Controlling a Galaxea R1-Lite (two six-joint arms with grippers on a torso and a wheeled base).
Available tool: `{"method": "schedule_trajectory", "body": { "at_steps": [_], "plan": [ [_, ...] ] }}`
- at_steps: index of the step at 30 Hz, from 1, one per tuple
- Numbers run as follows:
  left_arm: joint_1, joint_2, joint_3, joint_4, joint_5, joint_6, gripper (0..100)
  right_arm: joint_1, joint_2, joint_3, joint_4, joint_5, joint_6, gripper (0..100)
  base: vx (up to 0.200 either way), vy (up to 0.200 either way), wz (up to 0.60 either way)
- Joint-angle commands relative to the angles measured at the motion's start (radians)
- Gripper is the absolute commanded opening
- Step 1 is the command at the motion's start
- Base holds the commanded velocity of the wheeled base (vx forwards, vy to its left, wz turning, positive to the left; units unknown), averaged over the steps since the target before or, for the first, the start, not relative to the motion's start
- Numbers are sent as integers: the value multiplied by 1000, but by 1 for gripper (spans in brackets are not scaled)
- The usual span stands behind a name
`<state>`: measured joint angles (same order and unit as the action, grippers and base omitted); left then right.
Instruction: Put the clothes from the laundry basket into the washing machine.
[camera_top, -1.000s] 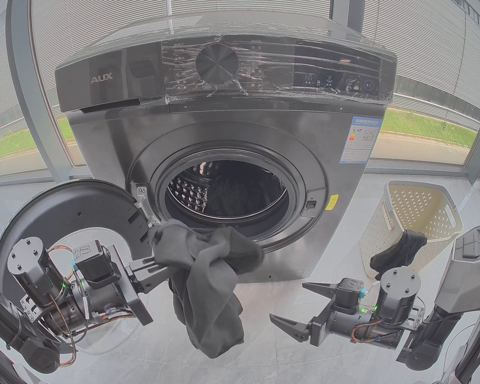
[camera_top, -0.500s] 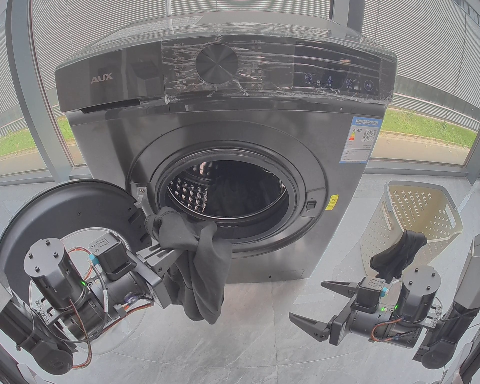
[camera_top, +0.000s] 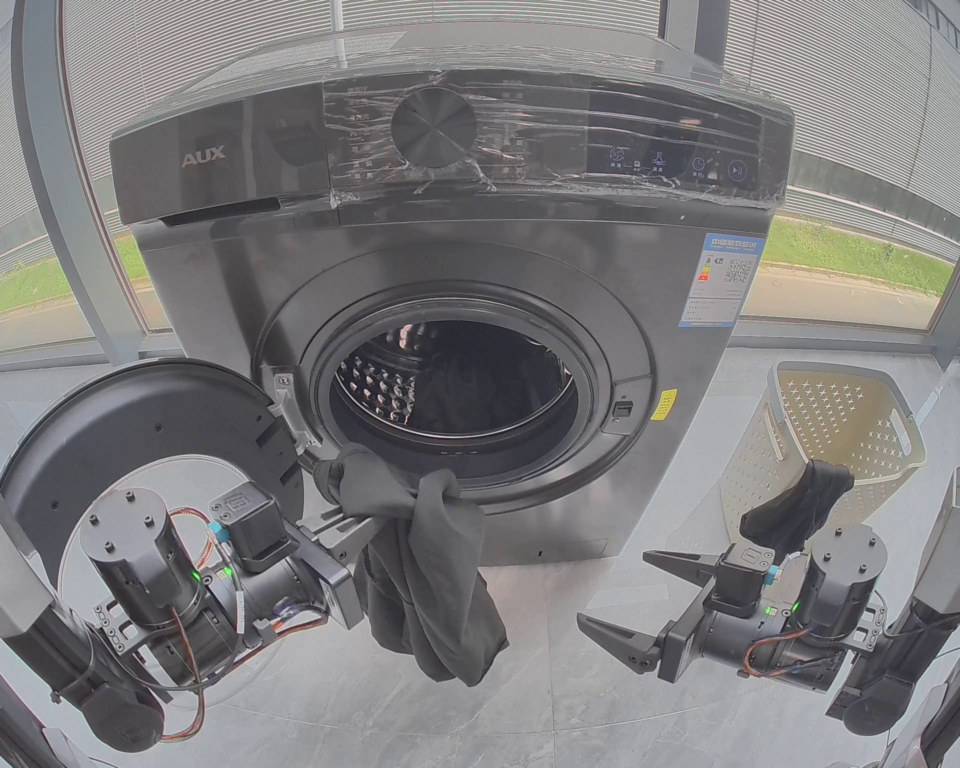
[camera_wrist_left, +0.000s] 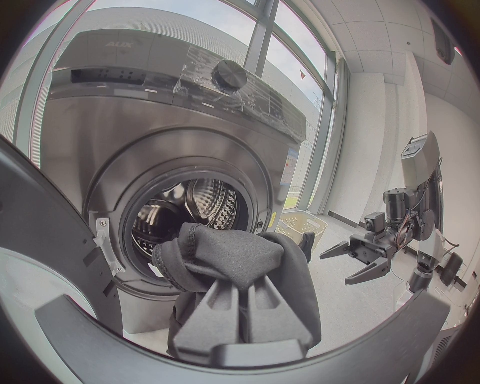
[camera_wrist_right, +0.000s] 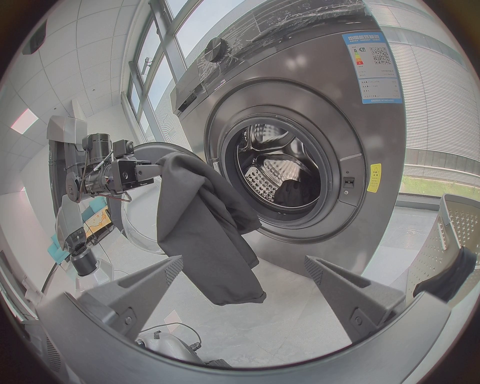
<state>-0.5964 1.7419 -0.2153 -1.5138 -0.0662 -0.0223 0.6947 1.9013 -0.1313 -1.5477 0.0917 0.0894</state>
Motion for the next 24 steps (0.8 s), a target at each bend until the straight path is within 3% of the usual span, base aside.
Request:
{"method": "schedule_trajectory", "body": {
  "at_steps": [1, 7, 13, 22, 24],
  "plan": [
    [18, 38, 5, 0, 0, -1, 0, 0, 2, -1, 0, 0, 1, 100, 0, 0, 0],
    [21, 61, 2, 0, 0, -1, 0, 0, 2, -2, 0, 0, 3, 100, 0, 0, 0],
    [21, 74, 4, 0, 2, 1, 0, 2, 2, -2, 0, 0, 3, 100, 200, 0, 0],
    [18, 87, 5, 0, 17, 2, 0, 3, 4, -1, 0, 0, 4, 100, 0, 0, 0],
    [18, 87, 4, 0, 17, 2, 0, 3, 4, -1, 0, 0, 4, 100, 200, 0, 0]
  ]
}}
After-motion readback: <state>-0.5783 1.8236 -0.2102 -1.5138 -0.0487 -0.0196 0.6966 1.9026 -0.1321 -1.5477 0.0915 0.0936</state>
